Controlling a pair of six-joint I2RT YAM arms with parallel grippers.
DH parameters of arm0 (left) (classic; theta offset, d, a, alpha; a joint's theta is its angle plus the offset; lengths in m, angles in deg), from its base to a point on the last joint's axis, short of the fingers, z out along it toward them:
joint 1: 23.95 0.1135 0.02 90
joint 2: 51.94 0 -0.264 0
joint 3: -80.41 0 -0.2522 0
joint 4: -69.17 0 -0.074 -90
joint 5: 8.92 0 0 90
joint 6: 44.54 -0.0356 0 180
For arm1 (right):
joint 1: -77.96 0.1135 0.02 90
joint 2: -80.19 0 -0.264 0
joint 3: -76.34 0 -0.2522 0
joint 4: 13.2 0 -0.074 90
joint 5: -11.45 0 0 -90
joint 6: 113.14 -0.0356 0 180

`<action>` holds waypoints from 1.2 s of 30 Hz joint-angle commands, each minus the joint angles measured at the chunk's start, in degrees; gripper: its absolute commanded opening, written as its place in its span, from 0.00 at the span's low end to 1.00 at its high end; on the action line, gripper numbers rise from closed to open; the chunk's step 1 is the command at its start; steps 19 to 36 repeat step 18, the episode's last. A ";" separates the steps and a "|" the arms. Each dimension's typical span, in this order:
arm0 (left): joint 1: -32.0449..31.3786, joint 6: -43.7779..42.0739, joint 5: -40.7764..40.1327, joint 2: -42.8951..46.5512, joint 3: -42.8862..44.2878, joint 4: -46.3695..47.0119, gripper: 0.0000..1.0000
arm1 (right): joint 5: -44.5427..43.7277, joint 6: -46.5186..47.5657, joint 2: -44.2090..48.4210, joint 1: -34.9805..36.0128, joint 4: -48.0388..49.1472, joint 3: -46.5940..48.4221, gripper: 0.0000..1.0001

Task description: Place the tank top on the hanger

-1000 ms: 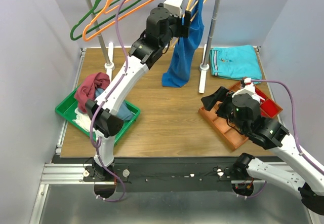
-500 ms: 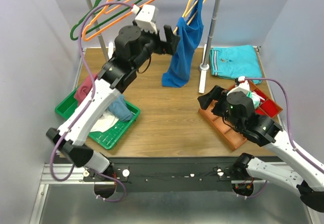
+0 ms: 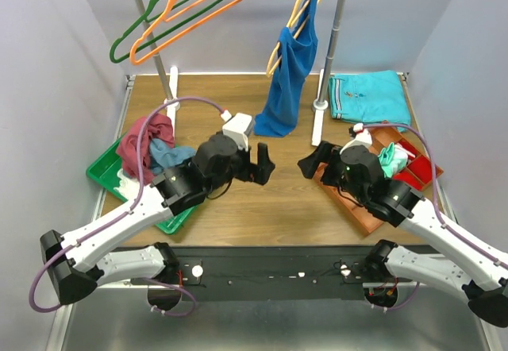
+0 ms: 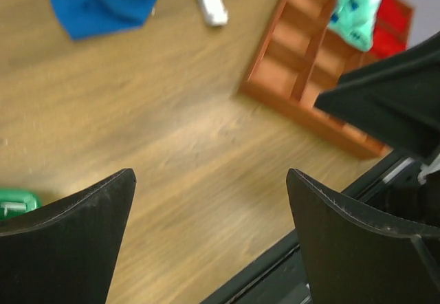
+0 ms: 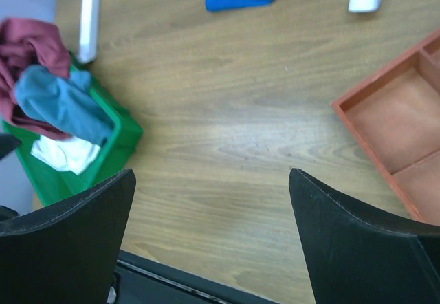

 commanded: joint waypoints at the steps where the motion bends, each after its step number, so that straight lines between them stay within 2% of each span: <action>1: -2.75 4.84 -5.27 4.45 -6.93 -3.44 0.99 | 3.68 0.48 -0.05 0.23 3.01 -3.53 1.00; 7: -2.84 8.17 -12.29 8.49 -9.66 -7.14 0.99 | 0.35 1.36 -0.23 0.23 4.94 -4.06 1.00; 10: -2.93 10.46 -13.27 10.34 -12.55 -6.27 0.99 | -0.18 1.18 -0.23 0.23 7.05 -4.85 1.00; 14: -2.84 11.26 -11.70 14.81 -16.60 -2.32 0.99 | -2.12 0.21 -0.58 0.14 8.89 -5.73 1.00; 18: -2.84 11.87 -12.83 16.40 -17.66 -2.57 0.99 | -3.43 -0.84 -0.67 0.23 9.43 -5.99 1.00; 36: -2.84 11.87 -12.83 16.40 -17.66 -2.57 0.99 | -3.43 -0.84 -0.67 0.23 9.43 -5.99 1.00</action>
